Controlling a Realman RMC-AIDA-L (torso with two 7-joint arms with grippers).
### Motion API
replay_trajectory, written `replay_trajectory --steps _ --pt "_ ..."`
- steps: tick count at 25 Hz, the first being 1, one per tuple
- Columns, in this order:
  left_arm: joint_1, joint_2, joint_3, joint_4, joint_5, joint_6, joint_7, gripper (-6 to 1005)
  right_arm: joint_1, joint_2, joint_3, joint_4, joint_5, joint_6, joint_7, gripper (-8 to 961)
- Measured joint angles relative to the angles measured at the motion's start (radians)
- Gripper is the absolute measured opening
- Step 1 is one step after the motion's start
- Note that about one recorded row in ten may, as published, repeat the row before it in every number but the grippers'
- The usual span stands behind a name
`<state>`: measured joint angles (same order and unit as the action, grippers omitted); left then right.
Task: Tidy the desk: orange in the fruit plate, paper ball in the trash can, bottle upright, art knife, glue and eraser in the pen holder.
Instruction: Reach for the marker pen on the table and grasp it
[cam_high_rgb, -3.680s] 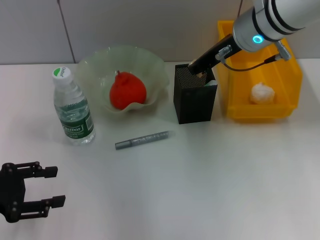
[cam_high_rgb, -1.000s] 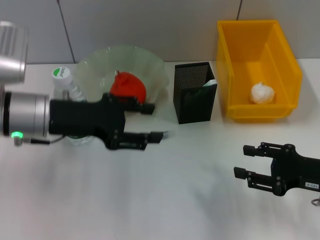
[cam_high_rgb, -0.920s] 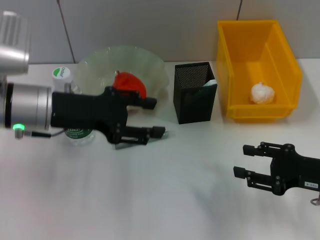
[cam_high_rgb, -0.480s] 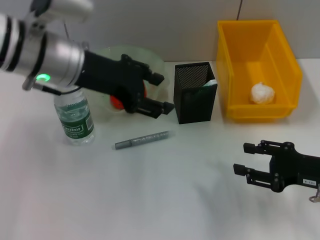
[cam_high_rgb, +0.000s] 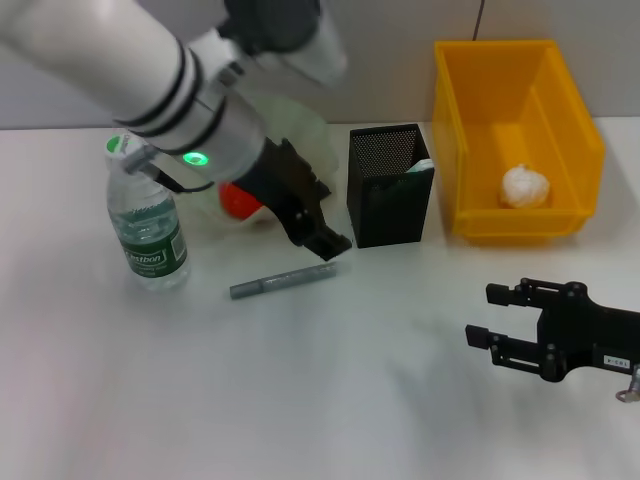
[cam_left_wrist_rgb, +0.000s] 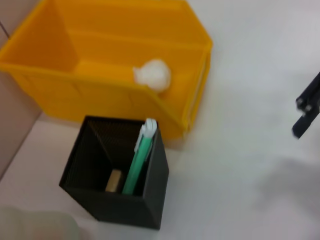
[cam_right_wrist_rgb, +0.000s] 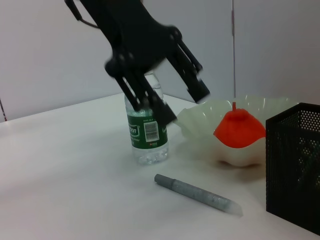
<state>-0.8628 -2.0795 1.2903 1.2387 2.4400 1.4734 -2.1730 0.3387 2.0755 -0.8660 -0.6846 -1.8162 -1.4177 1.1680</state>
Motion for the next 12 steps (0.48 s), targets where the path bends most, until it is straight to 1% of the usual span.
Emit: replay_trajectory --steps 1,2,3,6,7,8,9,12 --pt "-0.033 -0.001 0.068 -0.054 0.045 -0.047 -0.036 690 0.0 0.0 0.0 0.0 0.0 0.0 0.0 627" --pt "-0.033 -0.001 0.068 -0.054 0.045 -0.047 -0.036 689 0.0 0.0 0.0 0.0 0.0 0.0 0.0 627" --pt "-0.064 -0.001 0.105 -0.126 0.072 -0.092 -0.042 688 0.0 0.0 -0.001 0.0 0.0 0.0 0.001 627" --pt "-0.064 -0.001 0.105 -0.126 0.072 -0.092 -0.042 685 0.0 0.0 -0.002 0.001 0.0 0.0 0.003 627" --pt "-0.087 -0.001 0.13 -0.199 0.089 -0.149 -0.044 684 0.0 0.0 -0.002 0.001 0.0 0.0 0.003 627" --pt "-0.087 -0.001 0.13 -0.199 0.089 -0.149 -0.044 683 0.0 0.0 -0.002 0.002 0.0 0.0 0.003 627" --pt "-0.111 -0.001 0.161 -0.286 0.099 -0.217 -0.044 683 0.0 0.0 -0.002 0.002 0.0 0.0 0.003 627" --pt "-0.115 -0.001 0.183 -0.31 0.102 -0.239 -0.045 680 0.0 0.0 -0.002 0.002 0.0 0.0 0.004 627"
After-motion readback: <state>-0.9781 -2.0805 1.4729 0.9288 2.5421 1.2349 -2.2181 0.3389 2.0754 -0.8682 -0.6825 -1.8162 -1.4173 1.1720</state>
